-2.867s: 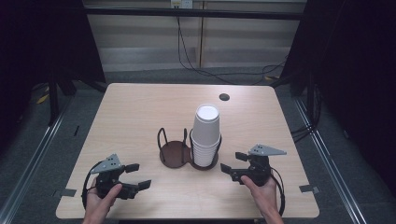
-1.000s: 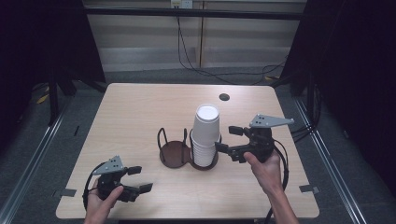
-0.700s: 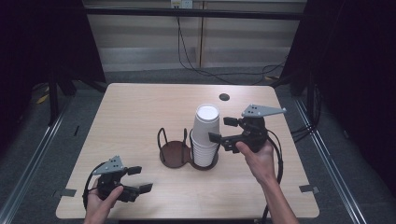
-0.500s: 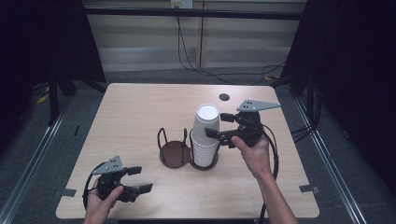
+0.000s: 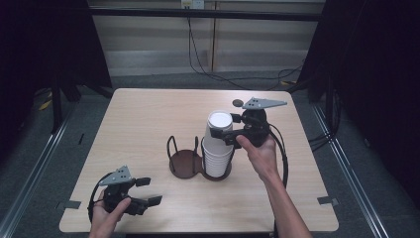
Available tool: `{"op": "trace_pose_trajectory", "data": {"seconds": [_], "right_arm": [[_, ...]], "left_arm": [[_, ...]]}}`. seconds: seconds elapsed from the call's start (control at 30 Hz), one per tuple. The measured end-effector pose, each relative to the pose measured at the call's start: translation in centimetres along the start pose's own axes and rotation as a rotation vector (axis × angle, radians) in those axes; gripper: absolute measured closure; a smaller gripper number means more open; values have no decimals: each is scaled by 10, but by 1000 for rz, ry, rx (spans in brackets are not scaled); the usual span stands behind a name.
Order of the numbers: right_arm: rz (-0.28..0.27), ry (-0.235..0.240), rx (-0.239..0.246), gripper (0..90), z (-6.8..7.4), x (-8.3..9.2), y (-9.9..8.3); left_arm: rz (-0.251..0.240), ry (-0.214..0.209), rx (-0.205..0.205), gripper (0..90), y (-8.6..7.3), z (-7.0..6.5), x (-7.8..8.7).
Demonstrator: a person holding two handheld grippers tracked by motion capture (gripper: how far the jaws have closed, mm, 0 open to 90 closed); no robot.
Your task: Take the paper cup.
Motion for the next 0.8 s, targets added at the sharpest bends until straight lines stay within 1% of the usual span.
{"op": "trace_pose_trajectory", "data": {"seconds": [0.07,0.2,0.37,0.47,0.77,0.8], "right_arm": [[6,3,6,147,1,-2,1],[31,-13,24,149,1,-8,1],[45,-21,30,163,1,-13,-1],[62,-31,33,174,0,-15,-2],[81,-55,51,197,4,-15,0],[83,-64,55,202,4,-15,1]], "left_arm": [[3,-1,0,166,0,0,0],[5,-9,-1,166,0,-1,0],[2,-12,2,166,1,1,-1],[2,-14,7,166,1,1,-2],[5,-17,5,166,1,1,-2],[5,-16,6,166,1,1,-2]]}}
Point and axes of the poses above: each handheld gripper's, and its own axes: x roughly backward along the jaws, y roughly out of its top, z roughly to its left, the point moved 1 cm from there along -x, roughly forward along the jaws, and after that the axes turned 3 degrees about -z, right-handed, at the moved point
